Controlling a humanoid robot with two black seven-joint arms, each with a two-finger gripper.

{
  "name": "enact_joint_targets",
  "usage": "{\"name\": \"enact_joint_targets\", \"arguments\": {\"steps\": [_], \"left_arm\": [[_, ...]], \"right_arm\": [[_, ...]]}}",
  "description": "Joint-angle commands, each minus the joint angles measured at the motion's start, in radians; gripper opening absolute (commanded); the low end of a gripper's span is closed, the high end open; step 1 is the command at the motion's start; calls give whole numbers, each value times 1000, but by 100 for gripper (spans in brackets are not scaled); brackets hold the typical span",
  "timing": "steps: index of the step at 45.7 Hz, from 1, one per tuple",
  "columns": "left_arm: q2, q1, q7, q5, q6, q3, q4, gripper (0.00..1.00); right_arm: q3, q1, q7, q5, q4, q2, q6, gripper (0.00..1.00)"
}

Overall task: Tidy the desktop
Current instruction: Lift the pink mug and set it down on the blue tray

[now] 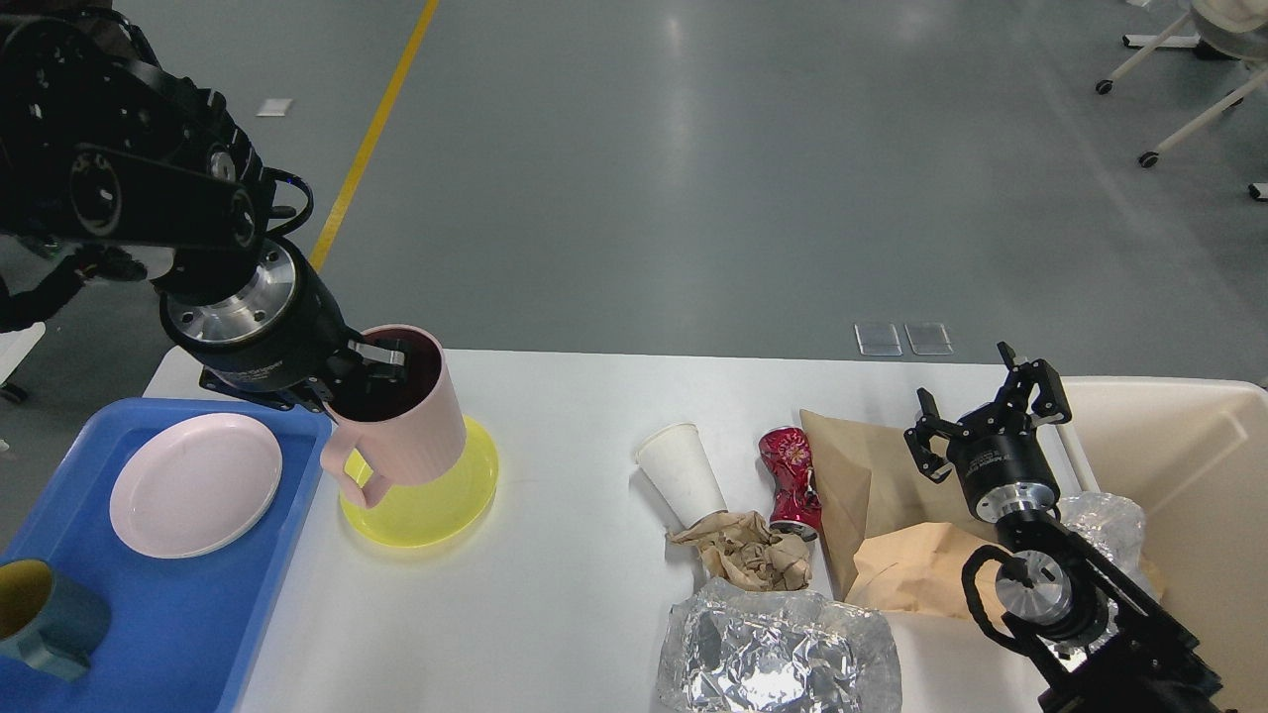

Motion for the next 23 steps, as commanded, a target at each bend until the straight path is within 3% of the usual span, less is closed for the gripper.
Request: {"name": "enact_joint_targets", "arguments": {"steps": [1, 15, 23], "left_arm": [[135, 62, 2, 94, 31, 1, 15, 0], [506, 486, -10, 400, 256, -13, 148, 0], [614, 773, -39, 493, 318, -123, 303, 0]], "right_arm": [[1, 0, 0, 0, 0, 0, 0, 100], [1, 0, 0, 0, 0, 0, 0, 100], [-1, 0, 0, 0, 0, 0, 0, 100]]}}
